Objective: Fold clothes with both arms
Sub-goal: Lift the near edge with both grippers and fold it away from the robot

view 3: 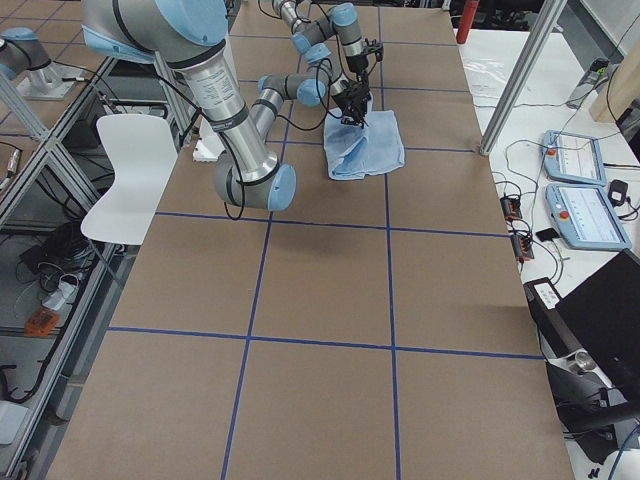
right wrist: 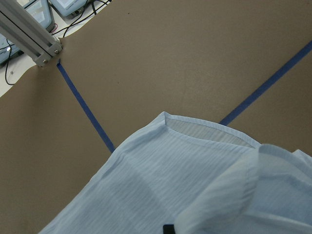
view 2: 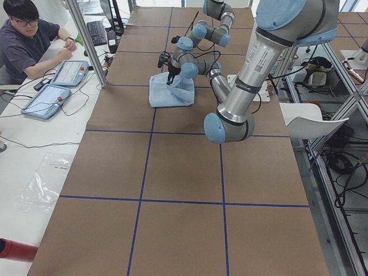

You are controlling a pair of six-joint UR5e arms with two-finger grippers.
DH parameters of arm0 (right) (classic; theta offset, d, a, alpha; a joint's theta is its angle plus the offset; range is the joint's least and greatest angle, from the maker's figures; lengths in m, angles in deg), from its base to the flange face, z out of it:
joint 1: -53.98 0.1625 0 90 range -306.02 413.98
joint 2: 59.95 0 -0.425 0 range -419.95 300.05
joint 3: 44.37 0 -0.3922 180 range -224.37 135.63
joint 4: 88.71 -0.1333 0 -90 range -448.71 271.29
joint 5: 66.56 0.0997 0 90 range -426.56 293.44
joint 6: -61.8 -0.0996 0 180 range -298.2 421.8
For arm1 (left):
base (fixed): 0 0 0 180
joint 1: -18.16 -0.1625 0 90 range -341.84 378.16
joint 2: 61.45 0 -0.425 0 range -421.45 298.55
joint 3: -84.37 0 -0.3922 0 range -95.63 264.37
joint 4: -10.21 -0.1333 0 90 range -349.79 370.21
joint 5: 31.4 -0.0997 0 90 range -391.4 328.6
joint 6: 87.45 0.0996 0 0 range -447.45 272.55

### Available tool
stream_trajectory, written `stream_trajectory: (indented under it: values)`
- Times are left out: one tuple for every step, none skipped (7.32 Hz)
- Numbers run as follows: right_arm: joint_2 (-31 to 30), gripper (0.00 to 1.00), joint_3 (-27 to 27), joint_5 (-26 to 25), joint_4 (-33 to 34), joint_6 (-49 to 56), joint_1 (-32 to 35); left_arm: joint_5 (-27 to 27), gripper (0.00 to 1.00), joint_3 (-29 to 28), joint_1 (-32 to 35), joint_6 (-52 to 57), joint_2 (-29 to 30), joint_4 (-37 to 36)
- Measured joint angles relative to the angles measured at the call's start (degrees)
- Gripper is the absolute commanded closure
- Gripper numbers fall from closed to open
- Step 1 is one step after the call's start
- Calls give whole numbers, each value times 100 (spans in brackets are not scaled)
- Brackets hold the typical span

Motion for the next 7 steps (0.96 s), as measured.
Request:
stream_trajectory:
  values:
    - [93,100,-306,7,-204,29,57,-2,100,-339,70,77,85,260]
    - [207,100,-613,14,-390,76,115,-6,100,-658,121,117,138,529]
    - [310,100,-898,23,-577,130,173,-10,100,-874,162,139,160,708]
    - [362,100,-1124,29,-755,189,237,-15,100,-996,208,157,168,797]
    - [382,100,-1266,35,-859,237,295,-17,100,-1062,249,177,169,828]
    - [391,100,-1340,37,-902,259,338,-20,100,-1112,278,192,167,836]
    - [396,100,-1369,36,-917,266,367,-24,100,-1136,293,194,166,836]
